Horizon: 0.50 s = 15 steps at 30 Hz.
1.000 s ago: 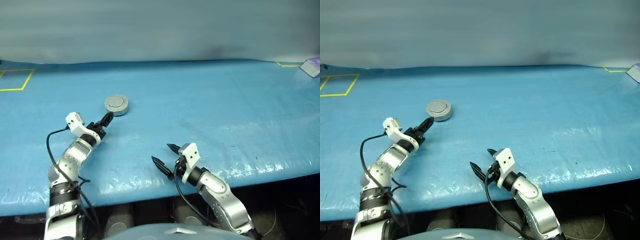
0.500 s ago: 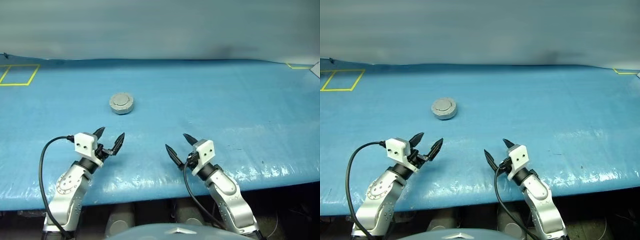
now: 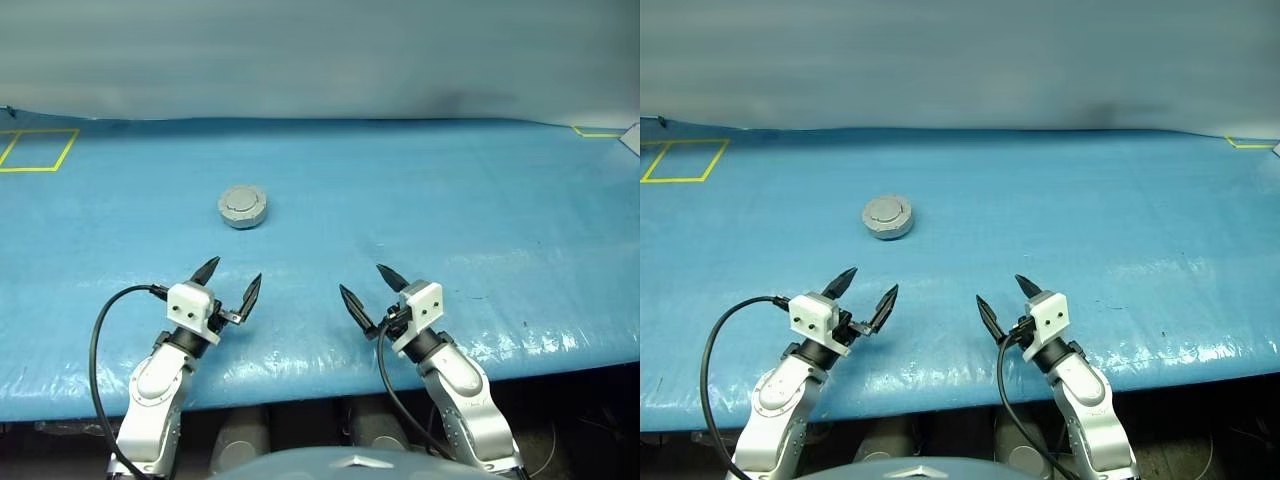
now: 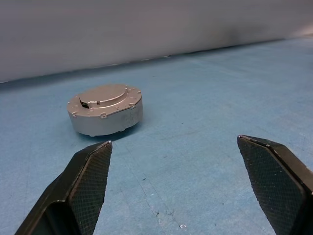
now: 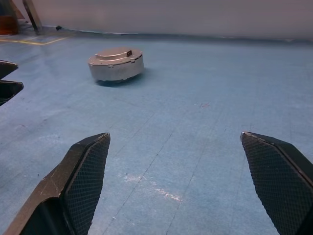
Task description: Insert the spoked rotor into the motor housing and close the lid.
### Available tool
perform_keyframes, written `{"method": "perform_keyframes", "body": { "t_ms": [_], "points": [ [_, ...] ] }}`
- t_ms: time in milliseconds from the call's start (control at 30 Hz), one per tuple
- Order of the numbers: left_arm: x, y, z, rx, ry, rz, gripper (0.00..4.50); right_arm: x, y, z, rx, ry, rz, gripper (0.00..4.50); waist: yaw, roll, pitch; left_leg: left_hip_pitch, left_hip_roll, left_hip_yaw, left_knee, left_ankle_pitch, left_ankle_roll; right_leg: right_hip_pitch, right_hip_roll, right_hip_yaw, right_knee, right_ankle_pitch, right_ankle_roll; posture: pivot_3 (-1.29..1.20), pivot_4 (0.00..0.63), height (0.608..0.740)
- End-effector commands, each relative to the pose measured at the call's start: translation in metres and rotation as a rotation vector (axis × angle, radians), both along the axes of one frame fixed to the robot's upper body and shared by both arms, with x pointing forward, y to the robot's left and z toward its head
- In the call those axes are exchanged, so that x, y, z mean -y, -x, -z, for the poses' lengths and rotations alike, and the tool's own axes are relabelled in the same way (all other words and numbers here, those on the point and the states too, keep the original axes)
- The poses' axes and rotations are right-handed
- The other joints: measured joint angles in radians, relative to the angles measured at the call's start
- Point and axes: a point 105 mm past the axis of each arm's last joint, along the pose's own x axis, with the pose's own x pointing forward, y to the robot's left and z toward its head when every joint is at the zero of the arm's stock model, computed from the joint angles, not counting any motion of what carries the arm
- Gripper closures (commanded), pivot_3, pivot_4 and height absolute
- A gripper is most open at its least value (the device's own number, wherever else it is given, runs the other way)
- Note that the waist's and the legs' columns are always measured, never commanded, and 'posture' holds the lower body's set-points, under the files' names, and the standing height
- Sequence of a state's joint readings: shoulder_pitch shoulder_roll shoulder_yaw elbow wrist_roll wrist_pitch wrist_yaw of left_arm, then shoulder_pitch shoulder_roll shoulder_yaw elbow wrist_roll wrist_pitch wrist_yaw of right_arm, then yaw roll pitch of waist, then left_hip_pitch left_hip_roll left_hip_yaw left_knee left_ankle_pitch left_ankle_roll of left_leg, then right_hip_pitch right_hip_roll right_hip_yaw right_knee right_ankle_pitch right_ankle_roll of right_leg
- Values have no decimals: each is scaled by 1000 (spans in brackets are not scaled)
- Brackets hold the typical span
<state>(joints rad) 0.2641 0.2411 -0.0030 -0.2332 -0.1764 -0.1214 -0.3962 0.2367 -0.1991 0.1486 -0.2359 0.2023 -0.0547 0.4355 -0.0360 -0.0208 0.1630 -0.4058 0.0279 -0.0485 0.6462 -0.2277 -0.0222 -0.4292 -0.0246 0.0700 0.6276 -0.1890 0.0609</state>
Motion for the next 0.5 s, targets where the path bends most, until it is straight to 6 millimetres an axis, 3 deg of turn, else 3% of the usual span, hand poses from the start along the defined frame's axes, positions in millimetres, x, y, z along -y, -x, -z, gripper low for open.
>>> {"method": "perform_keyframes", "body": {
  "t_ms": [33,500],
  "points": [
    [1,1,-4,23,-5,8,27,1,0,-6,32,2,-2,0,0,0,0,0,0,0,0,0,0,0,0,0,0,0,0,0,150,740],
    [3,-1,-1,-4,18,37,27,-1,3,-2,18,21,-8,0,0,0,0,0,0,0,0,0,0,0,0,0,0,0,0,0,150,740]
  ]
}}
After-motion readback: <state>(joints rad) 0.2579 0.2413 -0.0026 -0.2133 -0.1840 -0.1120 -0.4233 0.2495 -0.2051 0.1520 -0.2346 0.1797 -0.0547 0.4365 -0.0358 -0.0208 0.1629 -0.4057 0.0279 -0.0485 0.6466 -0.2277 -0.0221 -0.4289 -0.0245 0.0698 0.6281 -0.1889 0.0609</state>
